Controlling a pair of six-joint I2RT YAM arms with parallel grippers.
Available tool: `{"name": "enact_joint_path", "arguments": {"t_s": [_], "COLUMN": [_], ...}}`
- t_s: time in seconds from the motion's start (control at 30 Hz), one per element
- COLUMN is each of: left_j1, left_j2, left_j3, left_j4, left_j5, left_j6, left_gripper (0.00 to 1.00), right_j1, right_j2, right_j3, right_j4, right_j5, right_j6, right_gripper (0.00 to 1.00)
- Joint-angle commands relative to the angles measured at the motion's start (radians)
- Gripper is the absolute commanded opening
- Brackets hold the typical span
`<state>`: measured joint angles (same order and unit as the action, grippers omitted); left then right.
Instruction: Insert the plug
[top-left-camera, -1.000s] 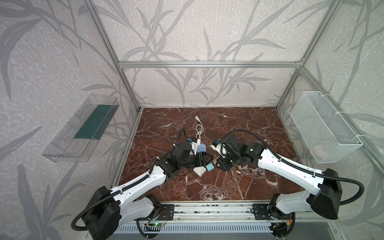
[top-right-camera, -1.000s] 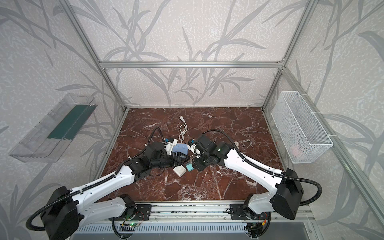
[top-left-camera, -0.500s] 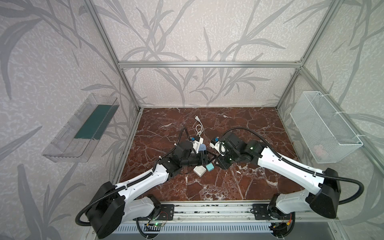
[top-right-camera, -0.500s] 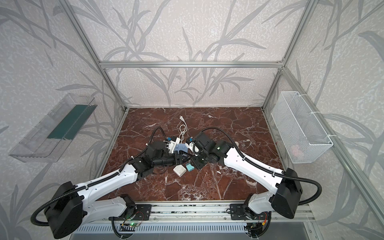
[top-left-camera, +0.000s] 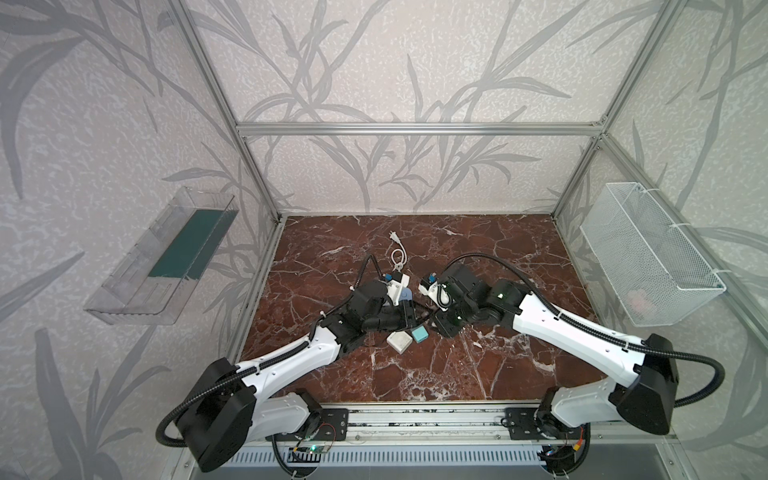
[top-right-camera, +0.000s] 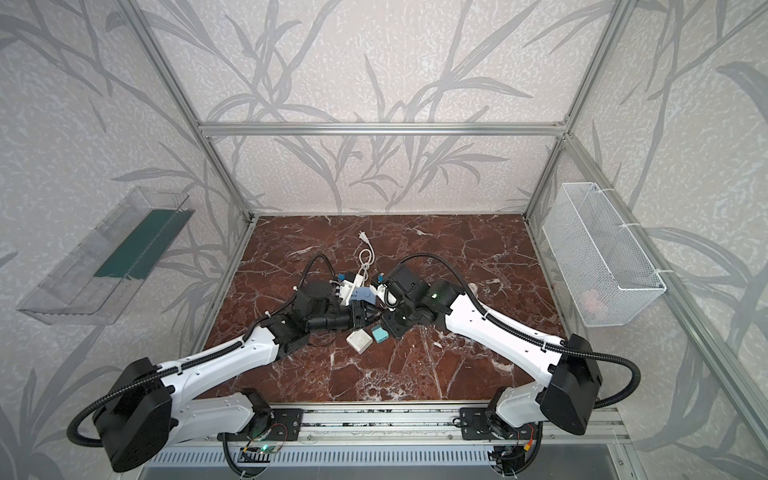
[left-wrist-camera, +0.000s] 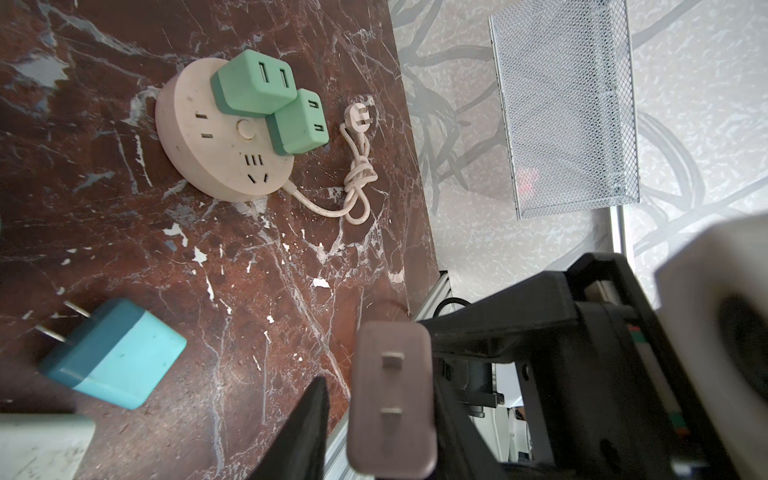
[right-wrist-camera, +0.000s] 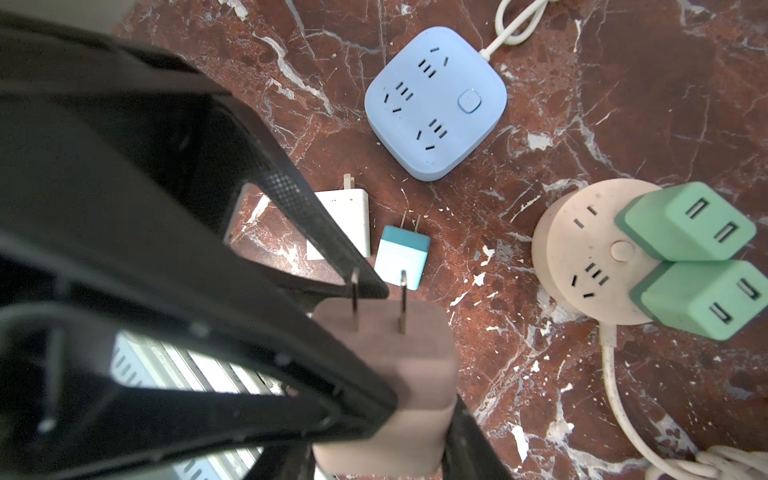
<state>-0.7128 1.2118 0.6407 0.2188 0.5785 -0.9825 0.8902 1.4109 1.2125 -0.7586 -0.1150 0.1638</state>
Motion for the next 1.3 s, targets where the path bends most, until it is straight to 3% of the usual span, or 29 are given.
{"name": "enact_joint_path", "arguments": {"t_s": [0.0,0.23,0.33,0.5,0.53,0.63,0.77,1.07,1.27], "left_j1": [-0.004,-0.004,-0.004,-0.004,-0.004,-0.002,0.003,0.054,0.072], "left_j2": [0.012,0.023,0.033,0.04,0.038,0.032,0.006,-0.057,-0.133], "left_j3": [-0.006,-0.009,-0.012,-0.012,-0.013,-0.02,-0.043,-0.064,-0.103], "left_j4": [0.033,0.051,0.066,0.071,0.071,0.074,0.106,0.174,0.258], "left_j5": [0.02,0.029,0.033,0.029,0.024,0.0,-0.103,-0.257,-0.416], "left_j6": [-0.013,-0.019,-0.027,-0.027,-0.026,-0.024,-0.025,-0.035,-0.076], "left_gripper": [0.36,0.31,0.23,0.0,0.0,0.0,0.0,0.0,0.0], "right_j1": [0.009,0.01,0.01,0.01,0.01,0.009,0.009,-0.009,-0.037], "right_j2": [0.014,0.03,0.034,0.033,0.031,0.022,0.004,-0.097,-0.227], "right_j3": [0.035,0.042,0.041,0.042,0.042,0.029,0.012,-0.005,-0.12], "right_j4": [0.031,0.038,0.043,0.051,0.053,0.075,0.087,0.052,0.251], "right_j5": [0.006,0.027,0.037,0.047,0.048,0.048,0.042,0.093,0.115], "right_j6": [-0.001,0.0,-0.001,0.005,0.007,0.014,0.029,0.082,0.228], "right_gripper": [0.0,0.0,0.0,0.01,0.06,0.39,0.58,0.7,0.67]}}
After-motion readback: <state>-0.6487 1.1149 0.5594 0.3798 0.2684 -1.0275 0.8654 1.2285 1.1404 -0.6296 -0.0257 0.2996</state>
